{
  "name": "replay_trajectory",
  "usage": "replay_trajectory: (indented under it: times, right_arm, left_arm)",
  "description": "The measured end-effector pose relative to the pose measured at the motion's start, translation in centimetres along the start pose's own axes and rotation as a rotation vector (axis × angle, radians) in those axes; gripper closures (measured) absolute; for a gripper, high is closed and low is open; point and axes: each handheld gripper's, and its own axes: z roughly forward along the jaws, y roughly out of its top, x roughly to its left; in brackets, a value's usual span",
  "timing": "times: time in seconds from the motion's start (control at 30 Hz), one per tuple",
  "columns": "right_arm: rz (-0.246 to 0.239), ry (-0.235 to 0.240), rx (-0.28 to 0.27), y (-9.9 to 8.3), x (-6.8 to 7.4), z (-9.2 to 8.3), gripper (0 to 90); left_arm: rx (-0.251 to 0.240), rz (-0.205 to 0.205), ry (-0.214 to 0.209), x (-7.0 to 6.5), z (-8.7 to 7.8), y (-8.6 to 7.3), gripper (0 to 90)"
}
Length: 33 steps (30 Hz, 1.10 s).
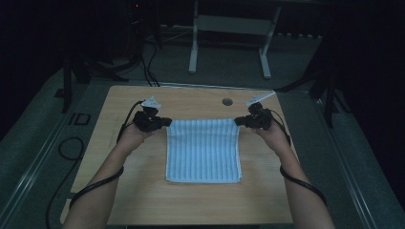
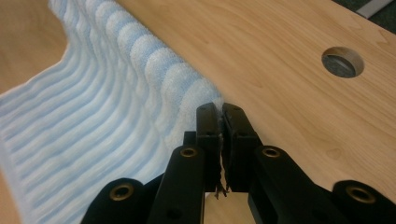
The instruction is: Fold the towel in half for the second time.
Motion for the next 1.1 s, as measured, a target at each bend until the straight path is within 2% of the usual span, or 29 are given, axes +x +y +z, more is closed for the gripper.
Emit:
replay_trajectory:
  times: [0.07,0.1,0.17,0.2,0.23,0.3,0.33,0.4,0.53,0.6,0.67,0.73,0.8,0.9,1.03,1.07,1.1]
  right_arm:
    - [-0.032,-0.005,-0.002,-0.3,1.2,-0.5,86.1]
    - [-0.044,-0.010,-0.005,-0.6,1.7,-0.8,86.0]
    - [-0.071,0.002,-0.016,-1.3,2.9,-1.4,86.0]
    - [-0.083,0.004,-0.017,-1.6,3.4,-1.6,86.0]
    - [-0.091,0.009,-0.018,-2.0,3.9,-1.8,86.0]
    - [-0.105,0.013,-0.019,-2.6,4.9,-2.2,86.0]
    - [-0.113,0.014,-0.022,-2.8,5.2,-2.4,86.0]
    - [-0.123,0.008,-0.025,-3.2,6.1,-2.9,85.9]
    - [-0.147,0.011,-0.040,-4.1,7.6,-4.1,85.8]
    - [-0.149,0.013,-0.047,-4.8,8.2,-4.5,85.7]
    - [-0.143,0.026,-0.053,-5.6,8.8,-4.7,85.7]
    - [-0.160,0.020,-0.037,-6.4,9.4,-4.6,85.5]
    - [-0.160,0.023,-0.017,-7.3,9.9,-4.2,85.4]
    - [-0.160,0.021,0.019,-8.7,10.5,-3.5,85.5]
    - [-0.154,0.033,0.049,-9.8,11.0,-2.7,85.3]
    - [-0.149,0.039,0.053,-10.2,11.0,-2.5,85.2]
    - [-0.134,0.055,0.057,-11.0,11.1,-2.1,85.1]
  left_arm:
    - [-0.011,0.003,-0.021,-0.6,-0.6,-0.6,88.2]
    - [-0.013,0.008,-0.018,-0.9,-0.9,-0.9,88.2]
    - [-0.007,0.017,-0.034,-1.4,-1.4,-1.6,88.2]
    - [-0.012,0.007,-0.041,-1.6,-1.6,-1.9,88.2]
    - [-0.013,0.009,-0.054,-1.9,-1.9,-2.2,88.2]
    - [-0.016,0.022,-0.049,-2.5,-2.3,-2.5,88.2]
    - [-0.017,0.029,-0.064,-2.9,-2.6,-2.7,88.2]
    - [-0.023,0.048,-0.060,-3.7,-3.3,-3.0,88.2]
    - [-0.035,0.049,-0.110,-5.1,-4.5,-4.0,88.1]
    - [-0.035,0.069,-0.121,-6.2,-4.9,-4.8,88.1]
    - [-0.016,0.089,-0.119,-6.9,-5.0,-5.4,88.1]
    - [0.005,0.092,-0.128,-7.5,-4.9,-6.0,88.1]
    - [0.036,0.122,-0.106,-8.4,-4.5,-6.6,88.0]
    - [0.090,0.160,-0.103,-9.7,-3.7,-7.7,87.9]
    - [0.105,0.156,-0.115,-10.0,-3.2,-8.6,87.8]
    - [0.104,0.128,-0.134,-10.0,-3.0,-9.3,87.8]
    - [0.103,0.118,-0.135,-10.0,-2.8,-9.6,87.8]
